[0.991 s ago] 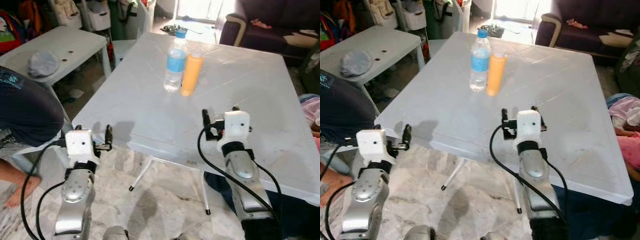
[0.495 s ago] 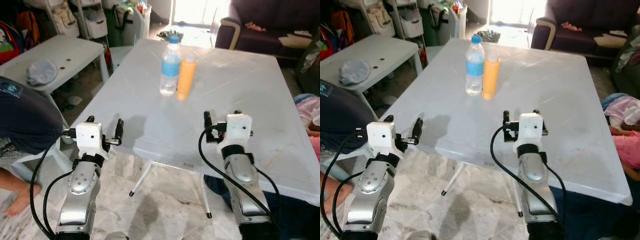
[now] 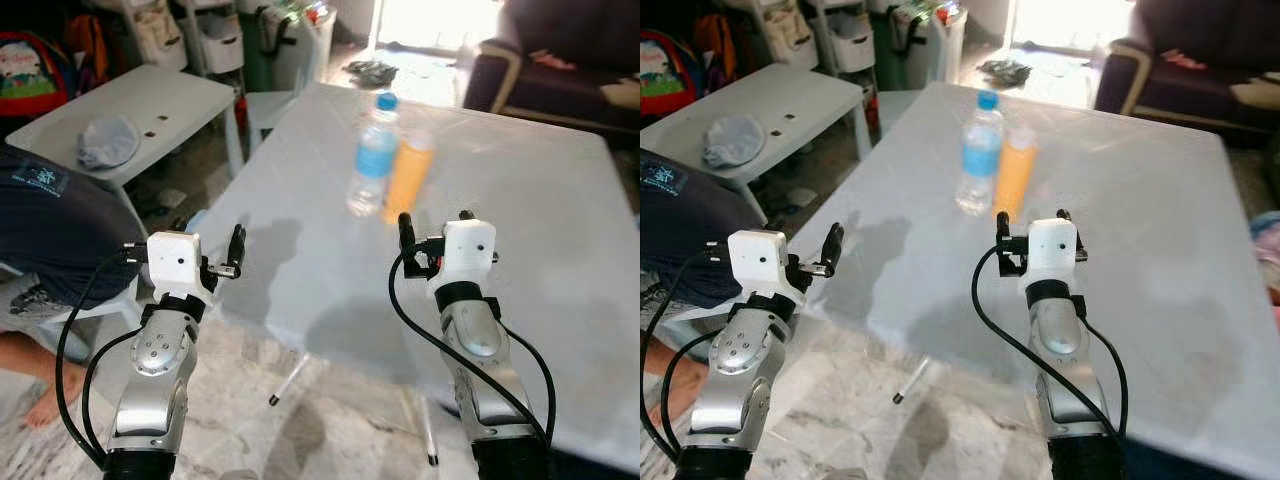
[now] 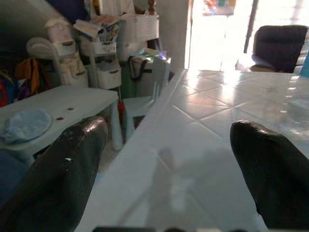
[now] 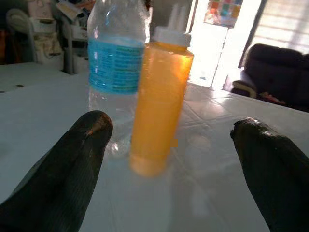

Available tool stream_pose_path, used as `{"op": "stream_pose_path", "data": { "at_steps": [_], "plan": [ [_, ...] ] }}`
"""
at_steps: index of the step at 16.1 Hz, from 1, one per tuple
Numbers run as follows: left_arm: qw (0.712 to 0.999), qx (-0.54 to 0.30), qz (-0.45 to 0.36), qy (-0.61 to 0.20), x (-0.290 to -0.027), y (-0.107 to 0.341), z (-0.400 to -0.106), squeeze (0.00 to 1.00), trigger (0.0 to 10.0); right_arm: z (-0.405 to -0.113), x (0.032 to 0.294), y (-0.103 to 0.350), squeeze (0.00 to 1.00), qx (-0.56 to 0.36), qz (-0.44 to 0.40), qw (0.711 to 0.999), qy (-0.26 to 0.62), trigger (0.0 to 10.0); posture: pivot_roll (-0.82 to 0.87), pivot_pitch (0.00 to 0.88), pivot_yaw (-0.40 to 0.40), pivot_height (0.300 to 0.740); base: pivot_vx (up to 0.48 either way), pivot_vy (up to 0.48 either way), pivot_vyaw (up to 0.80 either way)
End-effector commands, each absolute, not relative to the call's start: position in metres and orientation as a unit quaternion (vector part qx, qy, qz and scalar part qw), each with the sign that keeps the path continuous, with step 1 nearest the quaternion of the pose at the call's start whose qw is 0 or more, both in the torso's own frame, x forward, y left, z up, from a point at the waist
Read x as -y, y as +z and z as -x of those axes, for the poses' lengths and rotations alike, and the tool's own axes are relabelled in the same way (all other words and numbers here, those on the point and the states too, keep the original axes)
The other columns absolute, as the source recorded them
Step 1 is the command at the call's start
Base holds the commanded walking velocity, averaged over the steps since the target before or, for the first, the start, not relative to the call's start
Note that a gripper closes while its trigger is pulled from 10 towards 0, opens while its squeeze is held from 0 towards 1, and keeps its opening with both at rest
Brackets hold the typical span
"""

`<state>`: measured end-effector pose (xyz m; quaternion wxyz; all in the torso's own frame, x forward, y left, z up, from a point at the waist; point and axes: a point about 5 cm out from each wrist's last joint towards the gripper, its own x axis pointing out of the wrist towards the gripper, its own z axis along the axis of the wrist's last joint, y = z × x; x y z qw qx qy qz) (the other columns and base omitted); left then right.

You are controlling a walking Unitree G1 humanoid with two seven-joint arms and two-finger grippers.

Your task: Restocking fridge

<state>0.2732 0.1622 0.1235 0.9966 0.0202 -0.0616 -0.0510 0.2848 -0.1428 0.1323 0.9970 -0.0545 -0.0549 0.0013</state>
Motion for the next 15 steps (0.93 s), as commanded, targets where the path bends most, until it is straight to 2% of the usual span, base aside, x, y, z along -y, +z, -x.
{"op": "stream_pose_path", "data": {
  "at_steps": [1,2,10,15],
  "plan": [
    [0.996,0.066,-0.023,-0.056,-0.159,0.125,-0.272,0.00,10.0,-0.284,0.145,0.137,0.00,0.065,0.055,0.996,-0.003,10.0,0.00,0.021,-0.010,0.740,0.480,0.000,0.00],
    [0.996,0.064,-0.021,-0.056,-0.158,0.124,-0.271,0.00,10.0,-0.284,0.144,0.137,0.00,0.067,0.060,0.996,-0.001,10.0,0.01,0.021,-0.013,0.740,0.352,0.000,0.00],
    [0.997,0.060,-0.015,-0.043,-0.161,0.123,-0.263,0.00,10.0,-0.280,0.136,0.134,0.00,0.064,0.065,0.996,0.009,10.0,0.01,0.038,-0.016,0.740,0.000,0.000,0.00],
    [0.997,0.051,-0.018,-0.047,-0.160,0.120,-0.260,0.00,10.0,-0.280,0.126,0.140,0.00,0.080,0.037,0.992,0.094,10.0,0.01,0.042,-0.005,0.740,0.000,0.000,0.00]
  ]
}}
